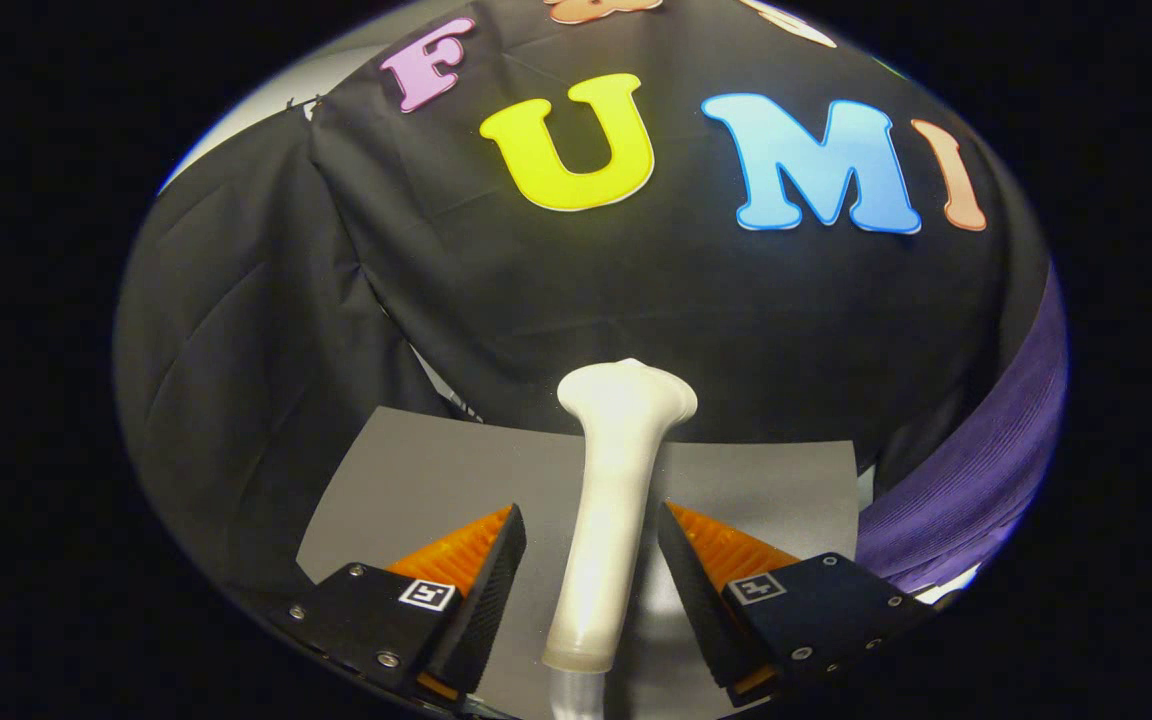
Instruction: Iron the clothes twice with a garment steamer, once on the left side and once on the right side.
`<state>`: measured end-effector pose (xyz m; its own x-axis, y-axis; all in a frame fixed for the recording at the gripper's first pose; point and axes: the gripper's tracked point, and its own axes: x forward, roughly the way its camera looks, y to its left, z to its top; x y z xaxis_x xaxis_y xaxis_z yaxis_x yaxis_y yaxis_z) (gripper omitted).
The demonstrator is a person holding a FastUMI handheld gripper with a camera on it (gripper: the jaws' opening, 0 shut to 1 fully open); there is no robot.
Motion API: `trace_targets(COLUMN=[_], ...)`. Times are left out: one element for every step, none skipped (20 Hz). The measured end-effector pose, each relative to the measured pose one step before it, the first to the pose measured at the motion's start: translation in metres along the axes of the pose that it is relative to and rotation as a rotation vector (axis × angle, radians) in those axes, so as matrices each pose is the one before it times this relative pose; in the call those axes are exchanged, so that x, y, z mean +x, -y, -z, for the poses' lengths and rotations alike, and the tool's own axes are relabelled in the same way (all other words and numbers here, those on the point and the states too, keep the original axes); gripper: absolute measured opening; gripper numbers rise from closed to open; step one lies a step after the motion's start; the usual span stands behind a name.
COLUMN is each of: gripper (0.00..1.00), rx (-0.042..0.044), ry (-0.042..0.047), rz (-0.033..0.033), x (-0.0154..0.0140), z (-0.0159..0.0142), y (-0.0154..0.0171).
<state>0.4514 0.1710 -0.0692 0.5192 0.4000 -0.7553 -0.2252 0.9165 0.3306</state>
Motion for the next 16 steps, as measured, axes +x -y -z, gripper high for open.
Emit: trace_targets(gripper=[0.8, 0.79, 0.78, 0.76, 0.71, 0.66, 0.6, 0.56, 0.46, 0.43, 0.39, 0.37, 0.35, 0.35, 0.35, 0.35], rx=[0.00409, 0.00766, 0.01126, 0.01821, 0.02707, 0.03716, 0.04994, 0.0343, 0.00599, 0.00149, 0.00239, -0.00685, -0.01257, -0.00317, -0.00285, -0.02112], ry=[-0.01431, -0.02159, -0.01685, -0.02469, -0.01949, -0.02314, 0.00822, -0.00556, 0.0089, -0.00003, 0.00842, 0.00362, 0.00124, 0.02124, 0.03229, 0.02615], rz=[-0.0096, 0.0002, -0.00666, 0.0026, -0.00736, -0.02984, -0.02504, -0.01513, -0.01377, -0.00697, -0.00586, -0.00738, -0.0096, -0.0039, 0.00713, 0.00346], x=[0.00521, 0.00645, 0.00504, 0.00527, 0.00747, 0.00468, 0.00637, -0.00236, 0.00348, -0.00056, -0.0027, -0.00324, -0.00333, -0.00717, -0.00652, -0.00572], z=[0.00015, 0.00439, 0.00214, 0.00558, 0.00329, 0.00347, -0.00212, -0.00276, -0.00194, 0.00191, -0.00151, 0.00239, 0.00101, -0.00014, -0.0044, -0.00221], y=[0.00001, 0.00341, 0.00206, 0.00314, 0.00209, -0.00298, -0.0025, 0.00245, 0.0003, 0.00019, -0.00145, -0.00297, -0.00326, -0.00226, -0.00008, -0.00051])
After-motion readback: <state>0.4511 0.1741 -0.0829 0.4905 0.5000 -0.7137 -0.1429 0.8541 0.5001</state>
